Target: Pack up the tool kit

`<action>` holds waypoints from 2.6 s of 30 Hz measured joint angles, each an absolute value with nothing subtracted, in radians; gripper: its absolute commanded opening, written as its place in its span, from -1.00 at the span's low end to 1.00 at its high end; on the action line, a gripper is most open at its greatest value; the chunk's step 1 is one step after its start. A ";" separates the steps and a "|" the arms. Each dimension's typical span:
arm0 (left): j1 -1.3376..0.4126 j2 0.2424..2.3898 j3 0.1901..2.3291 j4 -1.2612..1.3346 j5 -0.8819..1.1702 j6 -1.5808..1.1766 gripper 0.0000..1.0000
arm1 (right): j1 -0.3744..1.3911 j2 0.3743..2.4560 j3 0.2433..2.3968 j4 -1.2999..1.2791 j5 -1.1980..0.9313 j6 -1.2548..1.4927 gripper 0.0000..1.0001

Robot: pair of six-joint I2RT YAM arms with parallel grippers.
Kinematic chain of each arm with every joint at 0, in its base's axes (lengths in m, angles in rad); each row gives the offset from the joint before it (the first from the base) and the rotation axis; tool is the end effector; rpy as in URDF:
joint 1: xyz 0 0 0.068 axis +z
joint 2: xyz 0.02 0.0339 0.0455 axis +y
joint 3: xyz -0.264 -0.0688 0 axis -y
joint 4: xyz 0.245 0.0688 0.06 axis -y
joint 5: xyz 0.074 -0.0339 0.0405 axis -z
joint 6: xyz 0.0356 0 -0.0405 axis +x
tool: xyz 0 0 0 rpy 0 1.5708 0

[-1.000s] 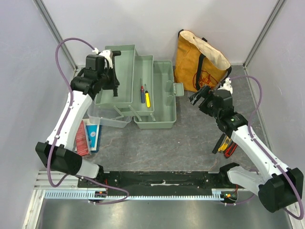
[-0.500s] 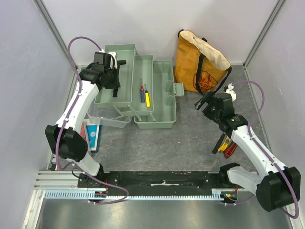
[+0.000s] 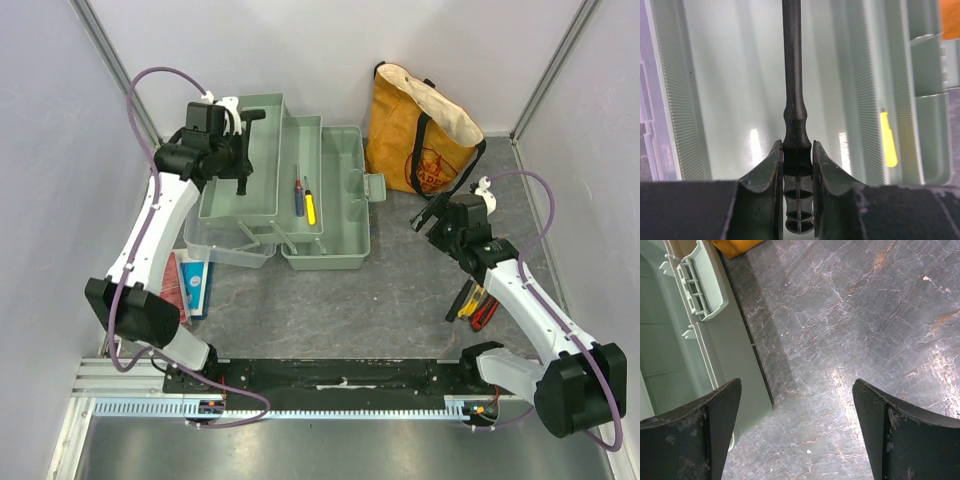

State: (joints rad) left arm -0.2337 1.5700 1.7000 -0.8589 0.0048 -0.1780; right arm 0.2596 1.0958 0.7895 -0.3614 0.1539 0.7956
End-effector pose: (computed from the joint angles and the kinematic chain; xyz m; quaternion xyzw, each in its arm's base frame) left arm 0.3275 -0.0781 0.3958 0.0264 0.9123 -0.0857 0.3995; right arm 0.2302 0.0555 0.2640 0.2699 0.8562 0.1593 0.4107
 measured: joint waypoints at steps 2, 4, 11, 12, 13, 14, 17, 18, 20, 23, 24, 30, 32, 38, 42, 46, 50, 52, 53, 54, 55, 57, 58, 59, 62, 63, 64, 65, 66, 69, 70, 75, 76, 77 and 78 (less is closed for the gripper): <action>-0.247 1.544 1.722 -0.859 0.015 -0.178 -0.96 | 0.258 1.096 0.789 -0.362 0.154 0.796 0.96; -0.271 1.515 1.747 -0.857 0.035 -0.179 -0.96 | 0.258 1.096 0.789 -0.362 0.154 0.796 0.96; -0.376 1.479 1.783 -0.802 0.093 -0.227 -0.97 | 0.258 1.096 0.789 -0.362 0.152 0.800 0.96; -0.396 1.480 1.781 -0.787 0.097 -0.246 -0.96 | 0.258 1.096 0.789 -0.362 0.152 0.801 0.96; -0.419 1.481 1.775 -0.768 0.101 -0.268 -0.96 | 0.258 1.096 0.789 -0.362 0.152 0.800 0.96; -0.442 1.481 1.765 -0.748 0.104 -0.287 -0.97 | 0.257 1.095 0.789 -0.362 0.152 0.801 0.96; -0.524 1.491 1.726 -0.669 0.107 -0.352 -0.96 | 0.257 1.092 0.788 -0.362 0.152 0.801 0.96; -0.548 1.502 1.718 -0.647 0.107 -0.374 -0.96 | 0.257 1.090 0.786 -0.363 0.152 0.801 0.96; -0.586 1.536 1.710 -0.606 0.103 -0.418 -0.96 | 0.257 1.085 0.782 -0.366 0.152 0.801 0.96; -0.626 1.608 1.691 -0.542 0.068 -0.495 -0.96 | 0.253 1.078 0.777 -0.371 0.152 0.800 0.96; -0.633 1.629 1.683 -0.530 0.051 -0.516 -0.96 | 0.252 1.075 0.776 -0.374 0.152 0.800 0.96; -0.686 1.766 1.631 -0.499 -0.097 -0.624 -0.97 | 0.243 1.048 0.772 -0.379 0.155 0.799 0.96; -0.707 1.811 1.633 -0.497 -0.133 -0.633 -0.96 | 0.236 1.035 0.766 -0.381 0.157 0.799 0.96; -0.746 1.942 1.713 -0.527 -0.227 -0.653 -0.96 | 0.218 1.021 0.744 -0.387 0.159 0.794 0.96; -0.748 2.015 1.769 -0.555 -0.290 -0.676 -0.96 | 0.213 1.018 0.737 -0.398 0.159 0.793 0.96; -0.748 2.051 1.787 -0.584 -0.342 -0.691 -0.96 | 0.206 1.011 0.731 -0.408 0.159 0.792 0.96; -0.748 2.078 1.817 -0.602 -0.369 -0.691 -0.88 | 0.202 1.008 0.731 -0.415 0.159 0.791 0.96; -0.748 2.091 1.830 -0.604 -0.374 -0.691 -0.82 | 0.198 1.007 0.730 -0.417 0.159 0.792 0.96; -0.748 2.098 1.837 -0.605 -0.376 -0.691 -0.81 | 0.197 1.007 0.730 -0.417 0.159 0.792 0.96; -0.748 2.111 1.851 -0.606 -0.379 -0.691 -0.80 | 0.195 1.007 0.728 -0.418 0.159 0.792 0.96; -0.748 2.122 1.868 -0.606 -0.383 -0.691 -0.79 | 0.194 1.007 0.727 -0.421 0.160 0.793 0.96; -0.748 2.143 1.893 -0.613 -0.396 -0.689 -0.76 | 0.192 1.007 0.726 -0.428 0.168 0.793 0.96; -0.748 2.149 1.896 -0.615 -0.400 -0.689 -0.73 | 0.192 1.007 0.726 -0.432 0.181 0.793 0.96; -0.746 2.157 1.897 -0.614 -0.406 -0.689 -0.71 | 0.191 1.007 0.726 -0.440 0.198 0.794 0.96; -0.746 2.160 1.897 -0.612 -0.412 -0.689 -0.53 | 0.184 1.017 0.726 -0.464 0.251 0.796 0.96; -0.746 2.160 1.897 -0.612 -0.413 -0.689 -0.43 | 0.180 1.026 0.726 -0.475 0.273 0.798 0.96; -0.747 2.160 1.897 -0.612 -0.414 -0.689 -0.31 | 0.177 1.037 0.726 -0.487 0.292 0.801 0.96; -0.747 2.160 1.897 -0.611 -0.416 -0.689 -0.25 | 0.173 1.047 0.726 -0.495 0.303 0.804 0.96; -0.747 2.160 1.895 -0.611 -0.417 -0.689 -0.21 | 0.169 1.061 0.726 -0.504 0.319 0.811 0.96; -0.746 2.160 1.893 -0.612 -0.419 -0.687 -0.09 | 0.160 1.087 0.720 -0.517 0.344 0.828 0.96; -0.745 2.160 1.893 -0.612 -0.419 -0.686 -0.08 | 0.159 1.090 0.716 -0.519 0.350 0.832 0.96; -0.741 2.159 1.888 -0.611 -0.421 -0.683 -0.08 | 0.143 1.092 0.681 -0.540 0.393 0.865 0.96; -0.741 2.157 1.886 -0.610 -0.421 -0.683 -0.07 | 0.137 1.092 0.675 -0.543 0.401 0.869 0.96; -0.741 2.156 1.885 -0.609 -0.419 -0.682 -0.08 | 0.131 1.093 0.671 -0.548 0.406 0.872 0.96; -0.741 2.153 1.882 -0.607 -0.417 -0.680 -0.08 | 0.126 1.093 0.668 -0.551 0.413 0.874 0.96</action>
